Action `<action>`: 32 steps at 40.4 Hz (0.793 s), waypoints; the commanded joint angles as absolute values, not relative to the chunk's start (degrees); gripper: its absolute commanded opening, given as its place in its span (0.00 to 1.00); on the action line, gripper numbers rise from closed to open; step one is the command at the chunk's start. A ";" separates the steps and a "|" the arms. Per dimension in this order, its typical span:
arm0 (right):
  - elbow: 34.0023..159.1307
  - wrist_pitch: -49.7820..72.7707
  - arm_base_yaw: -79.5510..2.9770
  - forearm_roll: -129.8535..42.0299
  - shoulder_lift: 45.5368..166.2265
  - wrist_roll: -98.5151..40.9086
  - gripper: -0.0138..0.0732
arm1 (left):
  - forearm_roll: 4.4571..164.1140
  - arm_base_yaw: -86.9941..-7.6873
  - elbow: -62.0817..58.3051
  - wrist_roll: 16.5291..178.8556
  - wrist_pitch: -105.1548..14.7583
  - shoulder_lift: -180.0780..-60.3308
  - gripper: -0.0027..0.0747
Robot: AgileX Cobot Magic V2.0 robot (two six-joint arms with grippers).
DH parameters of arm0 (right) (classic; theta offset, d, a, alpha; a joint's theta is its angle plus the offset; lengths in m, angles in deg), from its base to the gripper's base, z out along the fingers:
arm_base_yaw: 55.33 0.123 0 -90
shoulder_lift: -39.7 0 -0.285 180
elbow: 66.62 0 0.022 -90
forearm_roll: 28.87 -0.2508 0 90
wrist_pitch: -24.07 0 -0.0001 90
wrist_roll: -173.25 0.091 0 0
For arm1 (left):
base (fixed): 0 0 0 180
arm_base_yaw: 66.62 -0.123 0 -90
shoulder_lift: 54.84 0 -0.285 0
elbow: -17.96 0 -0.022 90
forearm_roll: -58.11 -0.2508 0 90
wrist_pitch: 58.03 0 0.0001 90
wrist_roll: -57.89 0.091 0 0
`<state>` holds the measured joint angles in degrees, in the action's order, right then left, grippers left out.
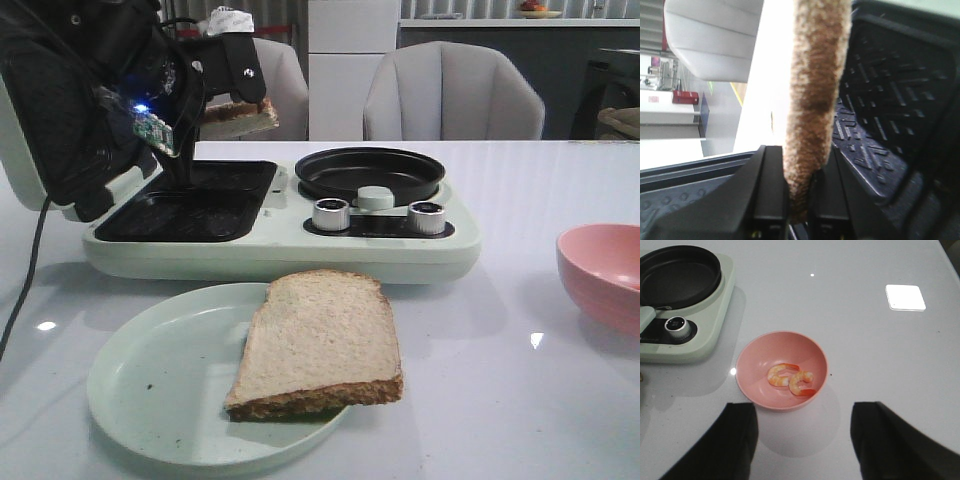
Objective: Make breakfast with bread and shrimp
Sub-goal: 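Lift the bread slice with the left gripper and carry it over the sandwich maker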
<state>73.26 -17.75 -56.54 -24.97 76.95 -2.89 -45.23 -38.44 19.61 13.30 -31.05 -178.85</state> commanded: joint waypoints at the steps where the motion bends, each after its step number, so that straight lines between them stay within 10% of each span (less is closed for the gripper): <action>1: 74.74 -13.68 -56.77 -24.76 77.56 -3.10 0.75 | -48.47 -39.15 23.23 12.90 -28.92 -177.12 0.17; 7: 74.74 -13.68 -56.77 -24.76 77.56 -3.10 0.75 | -48.47 -39.50 23.76 12.90 -29.58 -178.47 0.21; 18: 74.74 -13.74 -56.77 -24.76 77.56 -3.10 0.75 | -48.47 -39.71 23.76 12.90 -30.07 -179.11 0.59; 32: 74.74 -13.74 -56.77 -24.76 77.56 -3.10 0.75 | -48.47 -40.23 22.40 12.65 -30.24 -177.85 0.60</action>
